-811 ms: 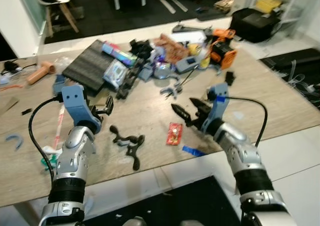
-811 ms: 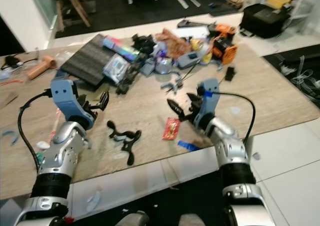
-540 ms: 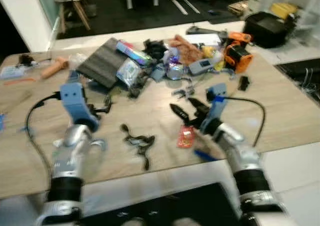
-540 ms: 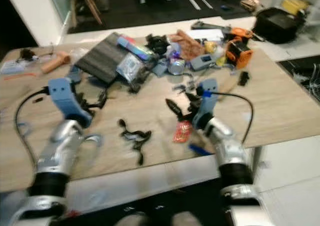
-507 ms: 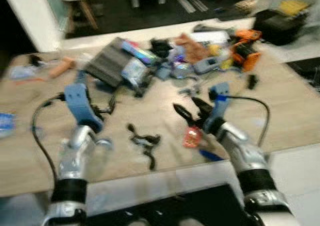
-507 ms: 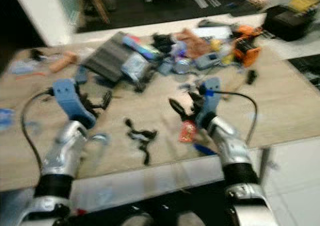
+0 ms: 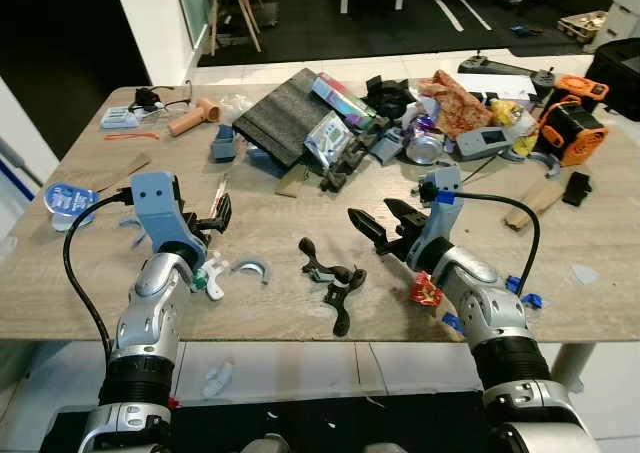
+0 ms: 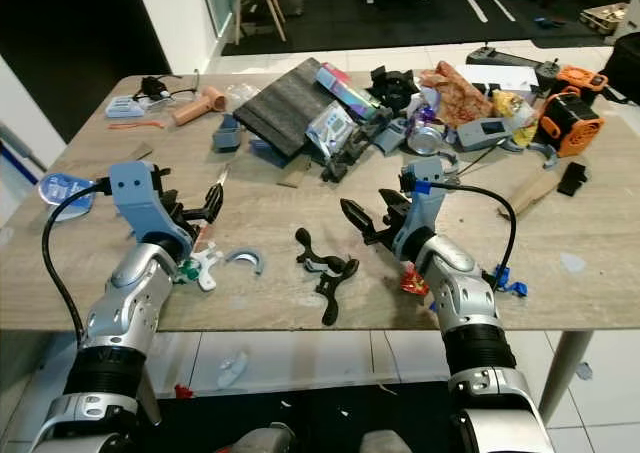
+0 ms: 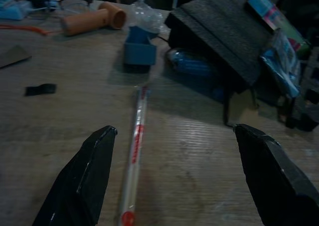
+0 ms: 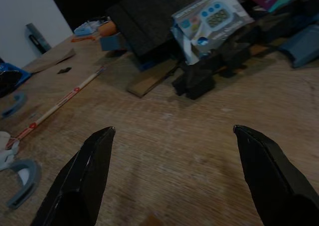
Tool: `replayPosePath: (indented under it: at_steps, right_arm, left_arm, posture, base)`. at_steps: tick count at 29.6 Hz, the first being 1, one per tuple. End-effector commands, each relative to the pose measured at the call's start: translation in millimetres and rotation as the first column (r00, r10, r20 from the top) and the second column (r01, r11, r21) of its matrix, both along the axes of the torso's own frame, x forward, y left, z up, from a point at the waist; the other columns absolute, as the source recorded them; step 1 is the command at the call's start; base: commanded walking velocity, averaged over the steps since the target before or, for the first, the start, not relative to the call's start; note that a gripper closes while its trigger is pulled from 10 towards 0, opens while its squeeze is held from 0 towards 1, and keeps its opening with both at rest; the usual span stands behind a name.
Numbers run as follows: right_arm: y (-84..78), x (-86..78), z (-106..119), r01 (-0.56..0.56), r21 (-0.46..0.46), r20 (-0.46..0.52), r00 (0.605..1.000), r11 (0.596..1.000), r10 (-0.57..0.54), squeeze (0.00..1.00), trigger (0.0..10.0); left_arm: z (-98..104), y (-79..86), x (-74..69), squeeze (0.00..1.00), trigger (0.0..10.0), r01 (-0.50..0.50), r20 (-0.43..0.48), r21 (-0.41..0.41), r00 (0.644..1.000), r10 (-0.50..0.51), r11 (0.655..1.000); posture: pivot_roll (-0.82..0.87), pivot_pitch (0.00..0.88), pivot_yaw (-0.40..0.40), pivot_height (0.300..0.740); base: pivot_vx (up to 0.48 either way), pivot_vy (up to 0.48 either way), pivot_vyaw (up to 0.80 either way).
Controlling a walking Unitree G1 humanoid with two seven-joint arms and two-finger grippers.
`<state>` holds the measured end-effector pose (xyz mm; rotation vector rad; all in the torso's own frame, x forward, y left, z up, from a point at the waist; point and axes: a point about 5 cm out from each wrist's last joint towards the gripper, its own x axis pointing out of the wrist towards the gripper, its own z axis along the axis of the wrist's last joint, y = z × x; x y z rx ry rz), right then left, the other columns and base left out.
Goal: Picking trash to rubbish bin
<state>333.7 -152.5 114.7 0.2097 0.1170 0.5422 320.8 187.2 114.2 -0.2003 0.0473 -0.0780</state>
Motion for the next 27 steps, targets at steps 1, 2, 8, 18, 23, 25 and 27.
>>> replayPosePath:
  at_steps: [1,2,8,18,23,25,27]
  right_arm:
    - [0.0,0.2,-2.0,0.003,0.009,-0.016,1.000,1.000,-0.003,0.00,10.0]
    - [0.0,0.3,-2.2,0.004,0.009,-0.016,1.000,1.000,-0.003,0.00,10.0]
    - [0.0,0.8,-2.1,0.005,0.009,-0.019,1.000,1.000,-0.005,0.00,10.0]
    - [0.2,0.7,-2.3,0.007,0.014,-0.022,1.000,1.000,-0.006,0.00,10.0]
    - [0.6,0.4,-2.2,0.007,0.016,-0.023,1.000,1.000,-0.007,0.00,10.0]
    - [0.6,0.4,-2.3,0.008,0.017,-0.023,1.000,1.000,-0.007,0.00,10.0]
    - [0.3,0.5,-2.4,0.009,0.017,-0.024,1.000,1.000,-0.008,0.00,10.0]
  left_arm:
    - [-3.4,-0.8,-0.1,0.00,10.0,0.012,-0.017,0.027,1.000,-0.011,1.000]
    - [-3.2,-1.3,-0.1,0.00,10.0,0.017,-0.015,0.035,1.000,-0.016,0.999]
    - [-1.0,-4.0,-1.2,0.00,10.0,0.035,0.004,0.053,0.999,-0.035,0.998]
    - [-1.5,-3.4,-1.7,0.00,10.0,0.053,0.002,-0.017,0.999,-0.053,0.998]
    - [-0.8,-3.8,-2.4,0.00,10.0,0.067,0.010,-0.027,0.998,-0.067,0.997]
    - [-0.8,-3.7,-2.4,0.00,10.0,0.070,0.010,-0.028,0.998,-0.070,0.997]
    - [-0.5,-4.1,-2.7,0.00,10.0,0.077,0.012,-0.028,0.997,-0.076,0.997]
  posture:
    - [-0.15,0.000,0.033,0.740]
    - [-0.15,0.000,0.033,0.740]
    - [-0.16,0.000,0.035,0.740]
    - [-0.15,0.000,0.035,0.740]
    - [-0.15,0.000,0.036,0.740]
    - [-0.15,0.000,0.036,0.740]
    - [-0.15,0.000,0.036,0.740]
  base:
    - [0.000,0.000,0.00]
    - [0.000,0.000,0.00]
    - [0.000,-0.451,0.00]
    - [0.000,-0.192,0.00]
    - [0.000,0.000,0.00]
    - [0.000,0.000,0.00]
    - [0.000,0.000,0.00]
